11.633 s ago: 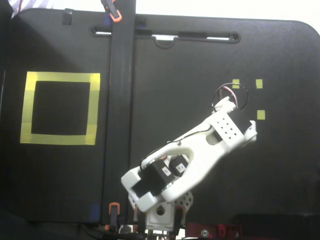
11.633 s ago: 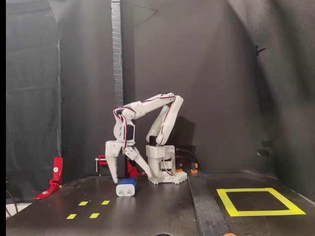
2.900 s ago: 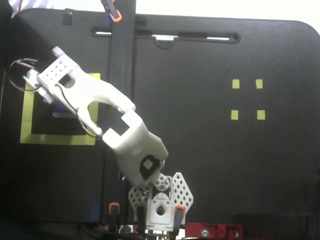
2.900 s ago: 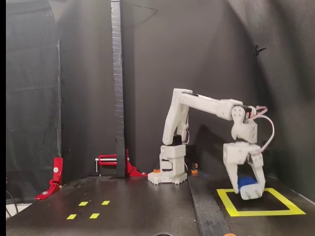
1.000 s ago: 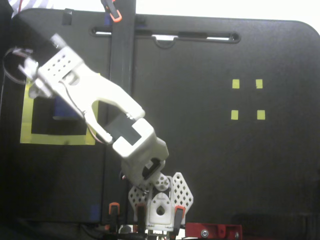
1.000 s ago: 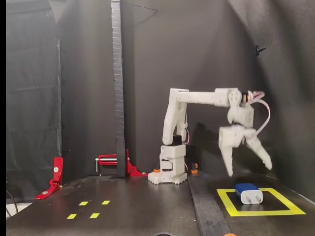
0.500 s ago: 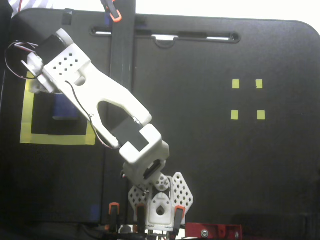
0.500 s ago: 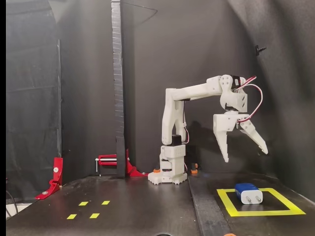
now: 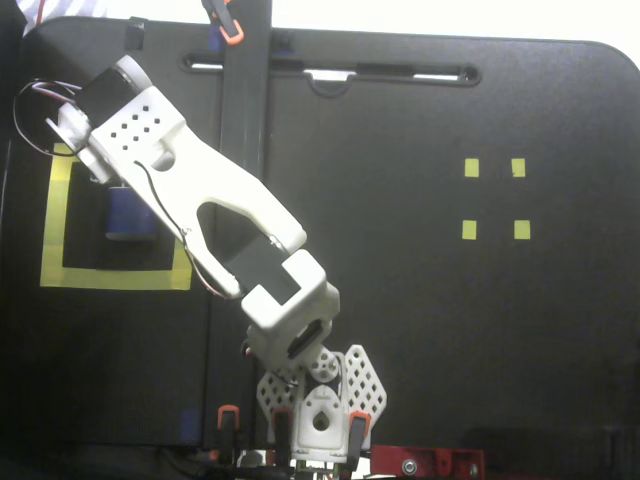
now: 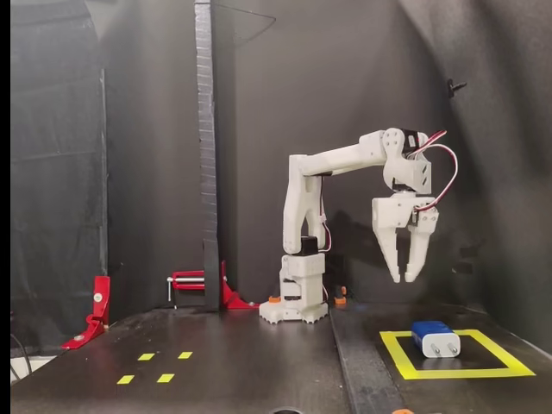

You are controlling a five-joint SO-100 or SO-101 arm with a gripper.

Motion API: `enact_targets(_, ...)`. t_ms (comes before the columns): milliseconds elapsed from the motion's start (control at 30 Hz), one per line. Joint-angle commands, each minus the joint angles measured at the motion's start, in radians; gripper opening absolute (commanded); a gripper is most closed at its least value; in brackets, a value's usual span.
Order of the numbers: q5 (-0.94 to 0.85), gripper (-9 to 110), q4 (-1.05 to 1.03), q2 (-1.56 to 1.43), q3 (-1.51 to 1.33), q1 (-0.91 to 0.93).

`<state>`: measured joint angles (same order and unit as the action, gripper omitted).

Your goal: Grasp the block and place it in the designated area.

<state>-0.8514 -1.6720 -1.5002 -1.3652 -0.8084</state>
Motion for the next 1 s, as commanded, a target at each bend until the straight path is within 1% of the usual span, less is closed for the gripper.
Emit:
enact_targets(0, 0.005, 0, 0.003, -0.048, 0.038, 0.003)
enact_targets(167, 0.072, 0, 0.005, -0.048, 0.038, 0.002)
enact_targets(300, 0.213, 0, 0.005, -0.048, 0.038, -0.005)
enact_targets(400, 0.382, 0, 0.006, -0.048, 0.038, -0.005)
enact_targets(533, 0.666, 0, -0.002, -0.051, 0.038, 0.005)
enact_targets(667, 0.871, 0, -0.005, -0.052, 0.038, 0.023)
enact_targets(800, 0.943, 0, 0.002, -0.054, 0.038, 0.037)
enact_targets(967, 0.953, 0, 0.002, -0.055, 0.038, 0.061)
